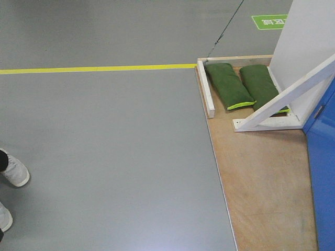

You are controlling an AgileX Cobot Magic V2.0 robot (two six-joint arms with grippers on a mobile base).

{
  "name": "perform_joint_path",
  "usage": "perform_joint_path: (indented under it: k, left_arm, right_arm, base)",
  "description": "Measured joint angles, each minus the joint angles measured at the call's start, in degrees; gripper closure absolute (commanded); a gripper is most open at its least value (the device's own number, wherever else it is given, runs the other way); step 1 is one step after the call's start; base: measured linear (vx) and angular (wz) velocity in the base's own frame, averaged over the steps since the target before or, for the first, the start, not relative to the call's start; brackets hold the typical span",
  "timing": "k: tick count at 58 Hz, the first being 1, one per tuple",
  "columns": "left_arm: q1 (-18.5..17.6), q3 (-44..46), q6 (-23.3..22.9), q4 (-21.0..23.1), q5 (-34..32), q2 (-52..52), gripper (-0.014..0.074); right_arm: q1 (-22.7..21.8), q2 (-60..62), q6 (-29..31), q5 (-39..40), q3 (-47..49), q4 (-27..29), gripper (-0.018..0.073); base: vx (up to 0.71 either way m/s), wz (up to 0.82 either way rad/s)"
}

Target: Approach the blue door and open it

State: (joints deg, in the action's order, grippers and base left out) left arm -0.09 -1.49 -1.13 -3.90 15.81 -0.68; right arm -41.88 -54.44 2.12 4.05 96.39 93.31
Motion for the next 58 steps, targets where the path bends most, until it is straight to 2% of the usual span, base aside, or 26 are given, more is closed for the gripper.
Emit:
perform_joint_path:
  k: [10,22,48,54,58]
  left_arm:
    - [0.0,0.0,0.0,0.0,0.0,0.0,0.0524]
    - [0.0,0.0,0.0,0.0,0.0,0.0,0.0524]
    - [0.0,0.0,0.0,0.0,0.0,0.0,0.0524]
    - [0.0,0.0,0.0,0.0,0.0,0.0,0.0524]
    - [0.0,0.0,0.0,0.0,0.0,0.0,0.0524]
  right_arm:
    - [-0.07,-2.07,0.05,11.38,1.07,-3.35,0.0547]
    - [-0.08,-3.83,0.17,21.22,1.07,-3.98,0.0547]
    - [-0.13,-6.09,0.22,23.09,1.07,-3.82,0.0547]
    - [-2.22,-6.73,0.22,23.25,-0.45,-6.43,0.0547]
    - [-5.6,-6.78,0.17,22.79,-1.82,-6.84,0.0547]
  base:
    - [0.0,0.0]
    - [0.0,0.0]
    - [0.0,0.0]
    - [0.0,0.0]
    - [0.0,0.0]
